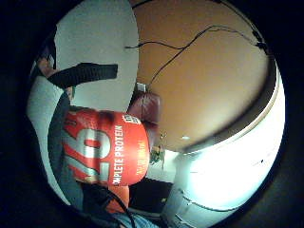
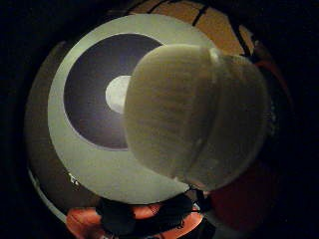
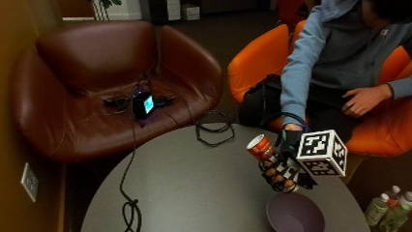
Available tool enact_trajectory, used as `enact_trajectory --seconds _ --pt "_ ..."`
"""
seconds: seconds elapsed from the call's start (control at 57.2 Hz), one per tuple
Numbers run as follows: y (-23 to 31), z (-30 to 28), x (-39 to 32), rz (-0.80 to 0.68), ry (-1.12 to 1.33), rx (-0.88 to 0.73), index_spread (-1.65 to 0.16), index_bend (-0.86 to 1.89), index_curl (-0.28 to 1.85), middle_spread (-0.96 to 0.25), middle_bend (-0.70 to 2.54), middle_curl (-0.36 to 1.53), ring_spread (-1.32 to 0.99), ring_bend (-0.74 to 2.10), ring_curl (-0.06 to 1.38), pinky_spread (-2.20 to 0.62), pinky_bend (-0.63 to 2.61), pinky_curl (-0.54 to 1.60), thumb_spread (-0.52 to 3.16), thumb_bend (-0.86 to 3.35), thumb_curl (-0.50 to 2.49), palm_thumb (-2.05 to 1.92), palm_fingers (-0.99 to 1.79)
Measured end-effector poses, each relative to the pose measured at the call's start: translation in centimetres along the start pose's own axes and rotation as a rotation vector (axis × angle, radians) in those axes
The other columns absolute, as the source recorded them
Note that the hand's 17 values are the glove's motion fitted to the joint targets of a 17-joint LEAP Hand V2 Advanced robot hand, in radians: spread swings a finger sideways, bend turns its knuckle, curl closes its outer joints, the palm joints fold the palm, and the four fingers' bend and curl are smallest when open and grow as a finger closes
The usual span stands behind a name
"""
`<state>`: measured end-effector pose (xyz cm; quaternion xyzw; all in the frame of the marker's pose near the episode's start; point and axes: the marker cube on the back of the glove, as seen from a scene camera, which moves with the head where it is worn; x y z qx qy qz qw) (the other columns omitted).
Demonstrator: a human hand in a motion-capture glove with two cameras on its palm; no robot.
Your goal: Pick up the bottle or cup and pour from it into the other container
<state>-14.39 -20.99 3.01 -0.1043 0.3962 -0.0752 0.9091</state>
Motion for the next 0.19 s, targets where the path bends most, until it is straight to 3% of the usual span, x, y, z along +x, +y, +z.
enact_trajectory --seconds 0.192 --pt "1.2 0.0 0.5 0.008 -0.036 0.011 -0.25 0.13 0.34 -0.13 0.36 0.51 -0.25 0.47 0.46 -0.34 0.40 0.38 0.14 -0.04 0.72 1.00 1.17"
